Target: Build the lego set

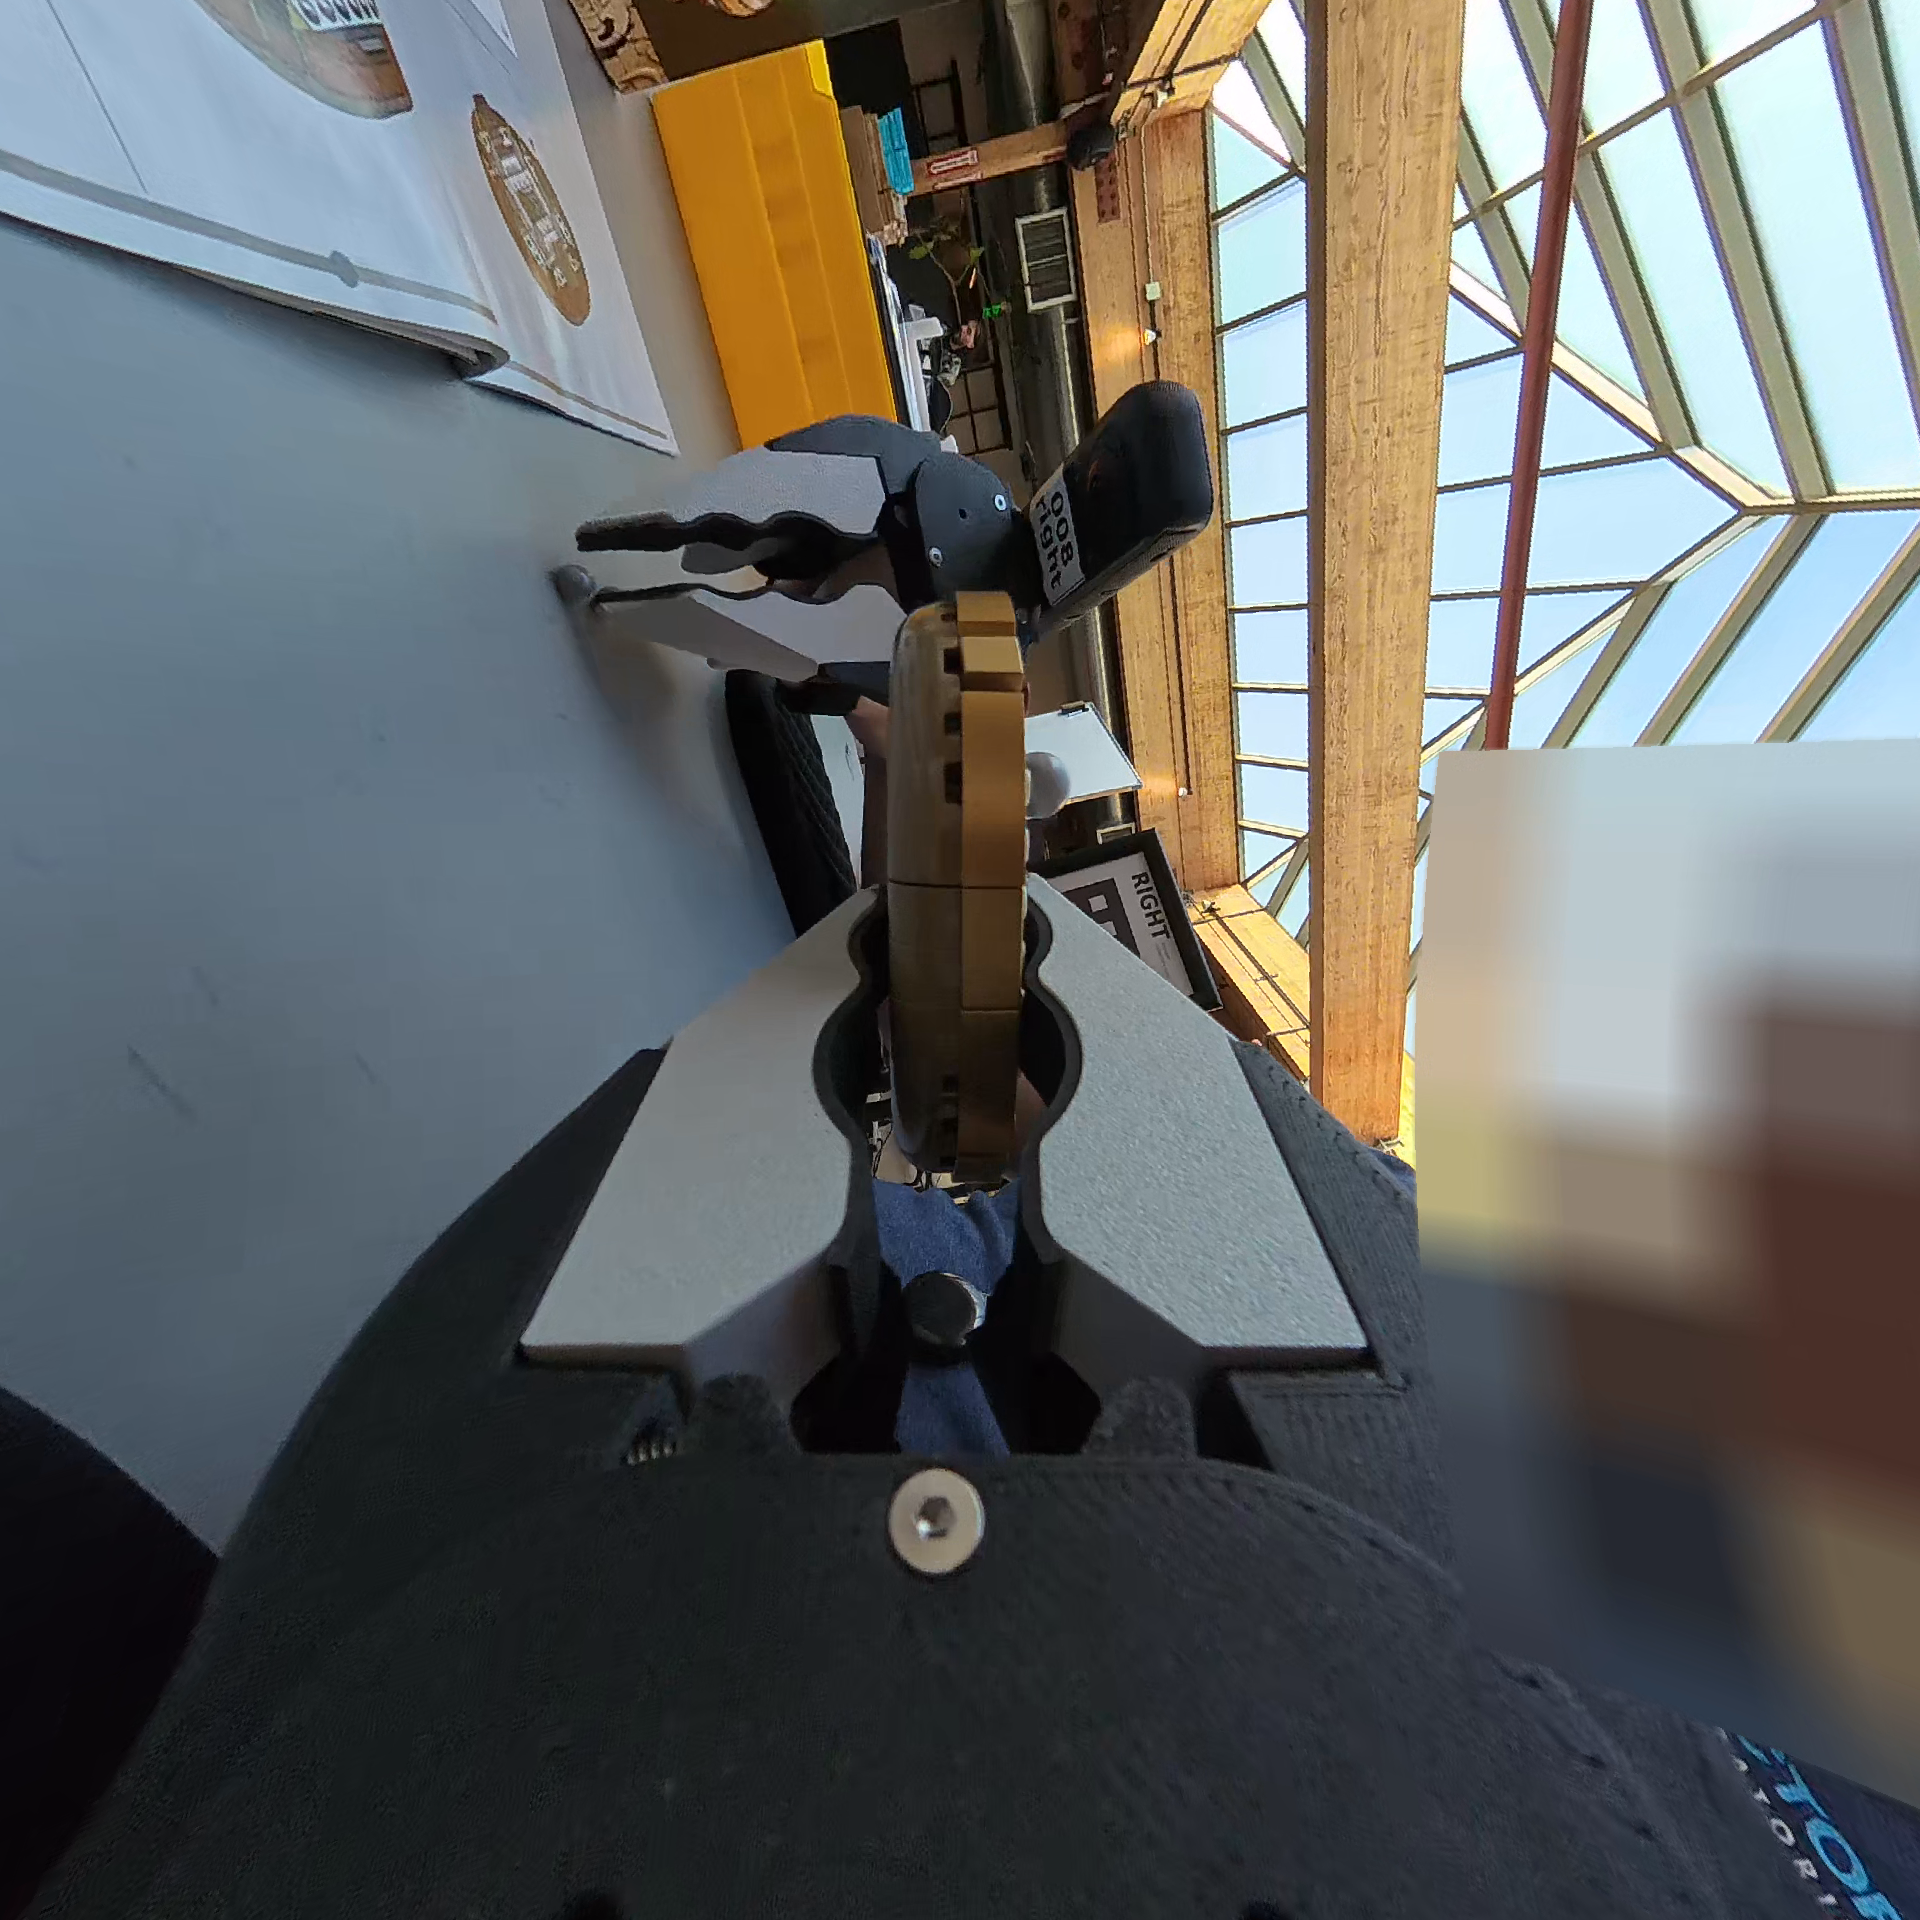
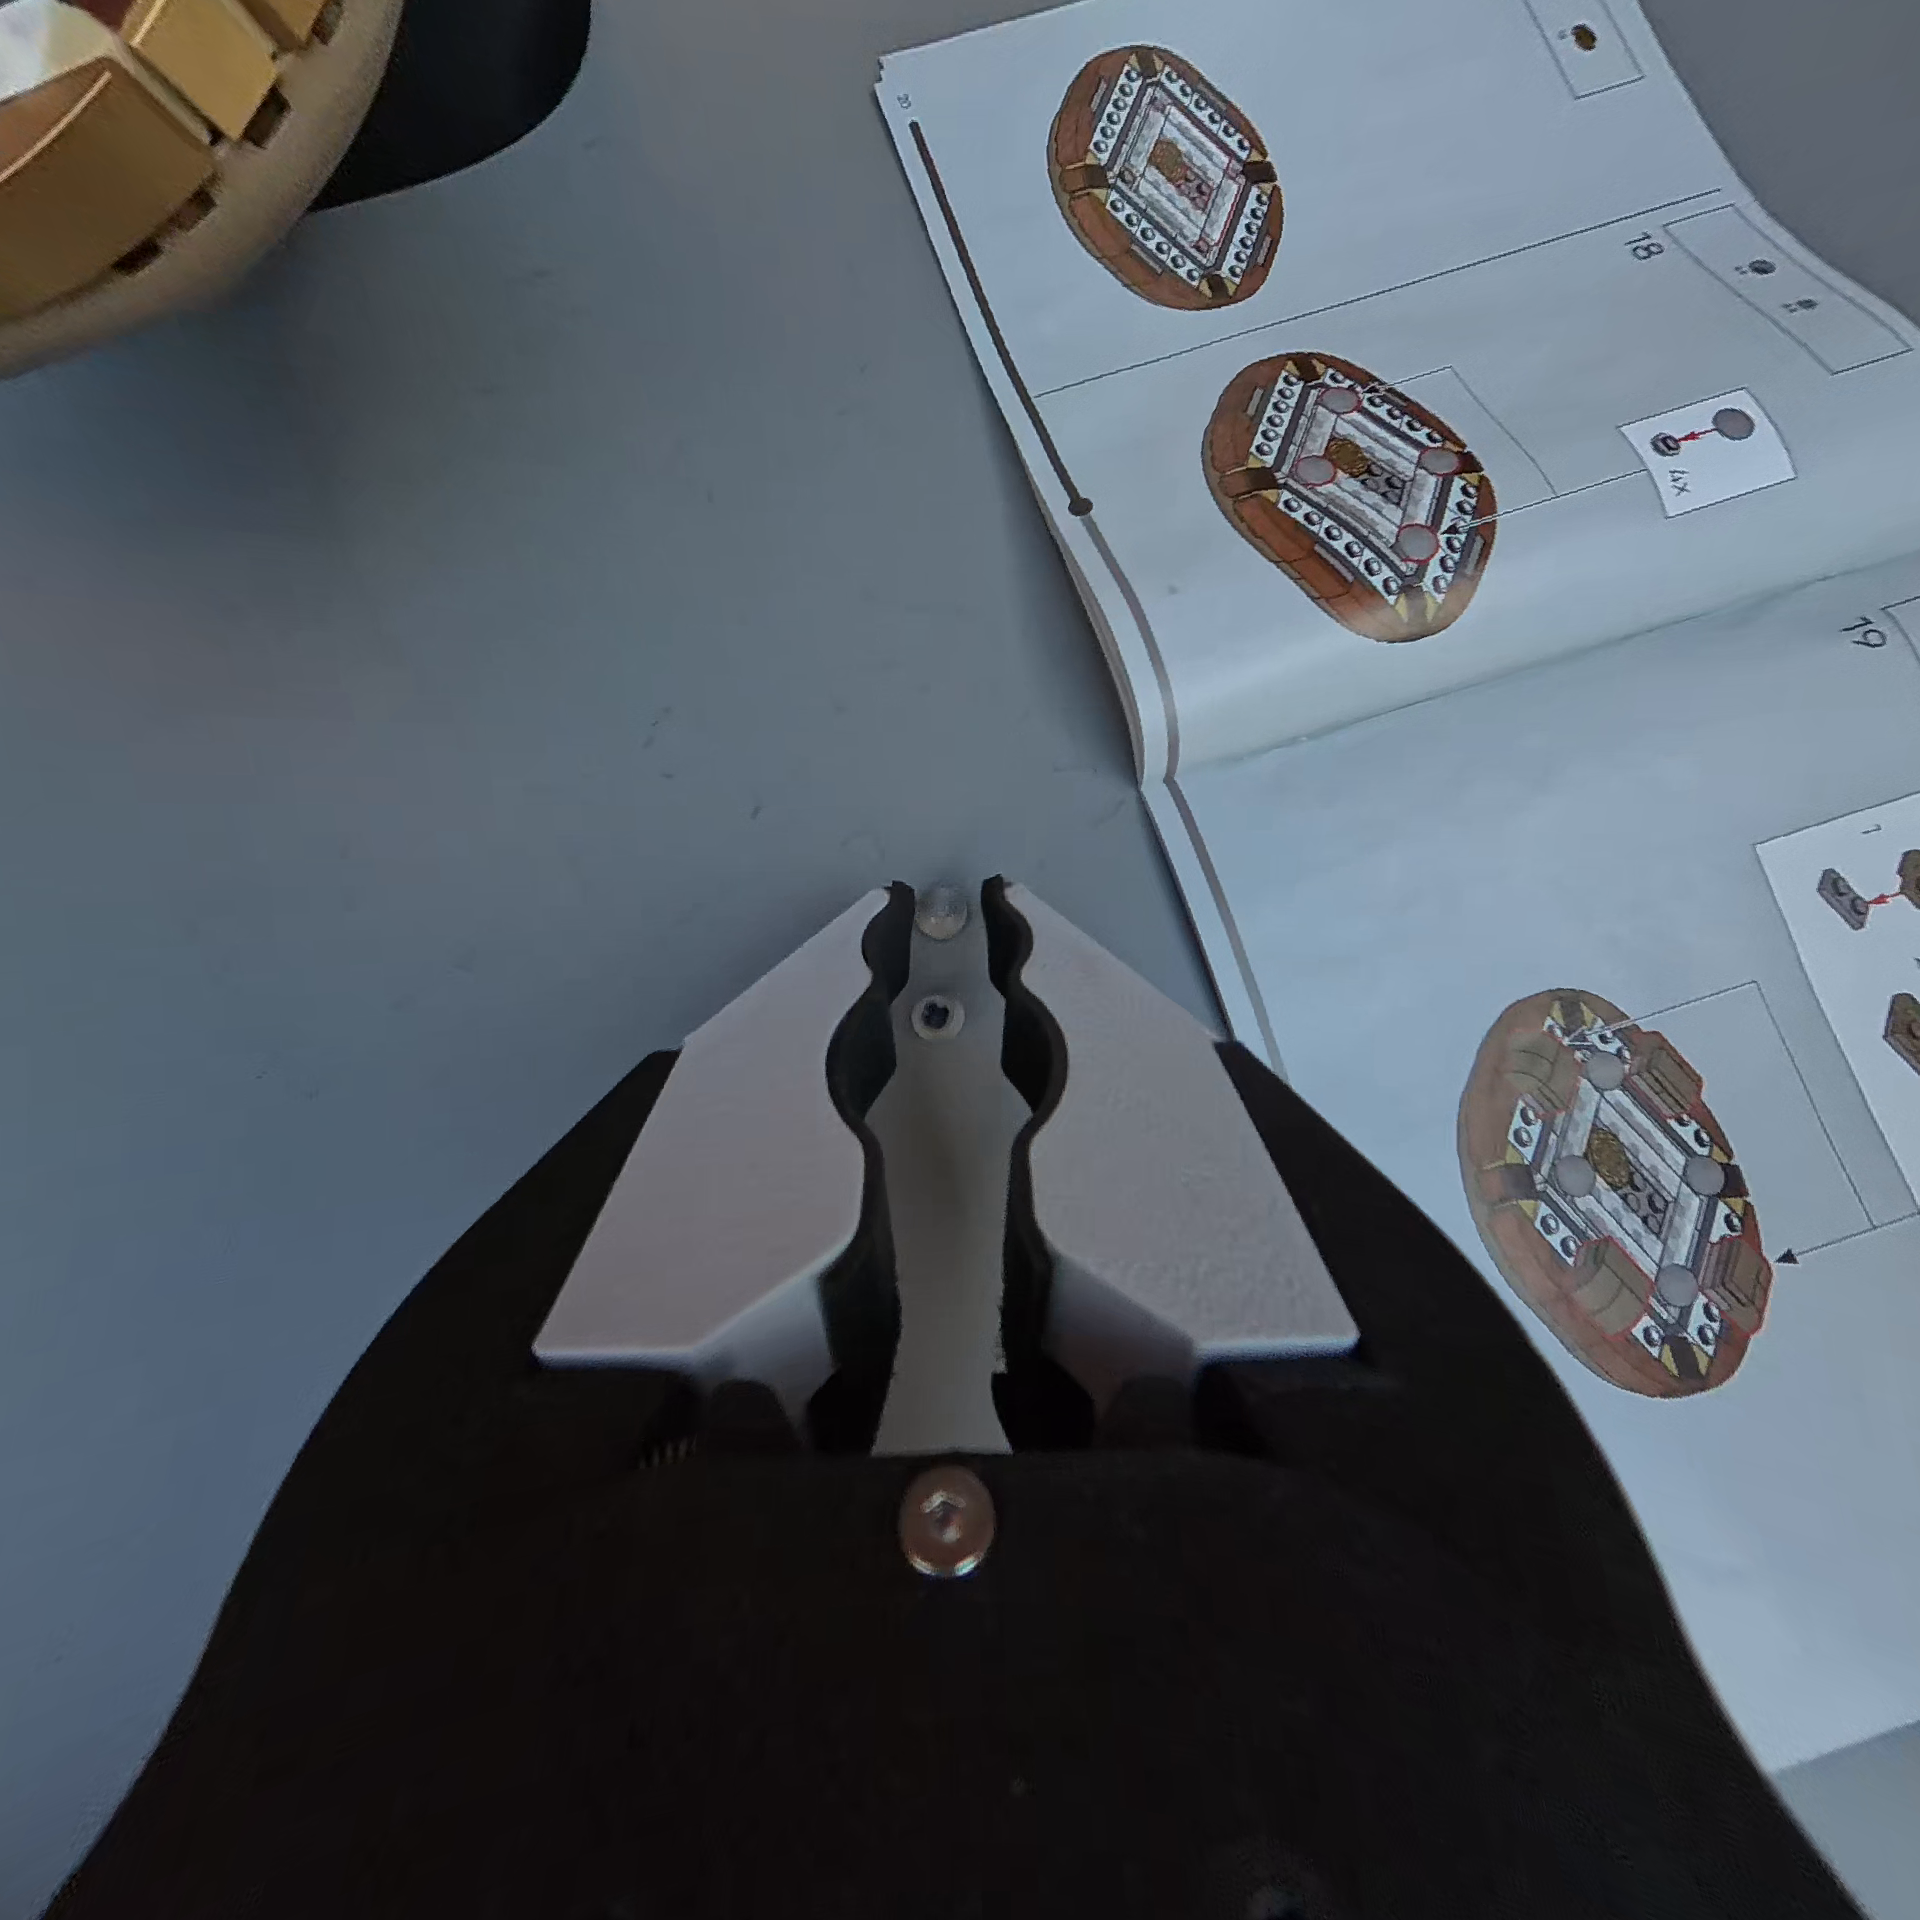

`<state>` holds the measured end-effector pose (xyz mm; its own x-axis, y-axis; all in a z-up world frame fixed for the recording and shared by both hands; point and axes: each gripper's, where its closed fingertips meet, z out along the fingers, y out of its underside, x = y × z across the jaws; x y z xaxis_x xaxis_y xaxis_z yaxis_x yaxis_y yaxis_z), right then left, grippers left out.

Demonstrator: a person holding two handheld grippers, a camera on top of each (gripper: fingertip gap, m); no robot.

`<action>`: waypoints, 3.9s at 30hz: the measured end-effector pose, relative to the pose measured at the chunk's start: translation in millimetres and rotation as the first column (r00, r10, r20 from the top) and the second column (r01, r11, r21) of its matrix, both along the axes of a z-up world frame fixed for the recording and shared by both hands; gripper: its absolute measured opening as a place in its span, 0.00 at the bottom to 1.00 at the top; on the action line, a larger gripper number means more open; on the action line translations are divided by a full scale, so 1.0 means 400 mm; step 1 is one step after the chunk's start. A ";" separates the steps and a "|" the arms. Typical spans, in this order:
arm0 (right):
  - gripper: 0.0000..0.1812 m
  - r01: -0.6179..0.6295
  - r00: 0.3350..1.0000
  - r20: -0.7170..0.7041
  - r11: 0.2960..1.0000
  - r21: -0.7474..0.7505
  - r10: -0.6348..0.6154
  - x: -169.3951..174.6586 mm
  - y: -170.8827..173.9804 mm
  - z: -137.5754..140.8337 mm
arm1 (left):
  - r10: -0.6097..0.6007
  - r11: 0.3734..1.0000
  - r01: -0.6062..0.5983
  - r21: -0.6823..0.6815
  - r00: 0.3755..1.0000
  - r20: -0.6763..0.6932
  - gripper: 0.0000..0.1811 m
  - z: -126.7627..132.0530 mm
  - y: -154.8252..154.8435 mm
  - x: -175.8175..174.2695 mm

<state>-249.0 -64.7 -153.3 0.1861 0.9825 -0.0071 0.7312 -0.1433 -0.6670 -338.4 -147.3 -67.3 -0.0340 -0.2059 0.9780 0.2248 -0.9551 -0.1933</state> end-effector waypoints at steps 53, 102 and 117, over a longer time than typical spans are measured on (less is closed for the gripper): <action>0.29 -0.065 0.853 -0.481 0.872 -0.485 -0.204 -0.119 -0.127 0.264 | -0.035 0.999 0.035 -0.008 0.999 -0.025 0.11 -0.011 -0.019 0.056; 0.21 -0.321 0.706 -0.547 0.485 -0.814 -0.451 -0.135 -0.171 0.270 | -0.007 0.994 0.018 0.105 0.995 -0.103 0.11 0.020 -0.018 0.089; 0.15 -0.252 0.720 -0.515 0.515 -0.819 -0.466 -0.132 -0.161 0.255 | 0.027 0.985 0.010 0.172 0.977 -0.211 0.10 0.019 -0.020 0.091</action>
<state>-301.7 -129.1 -51.5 -0.1187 0.4145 -0.9023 0.1308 -0.8943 -0.4280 -301.8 -155.1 -59.5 0.1725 -0.3702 0.9128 0.1689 -0.9019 -0.3977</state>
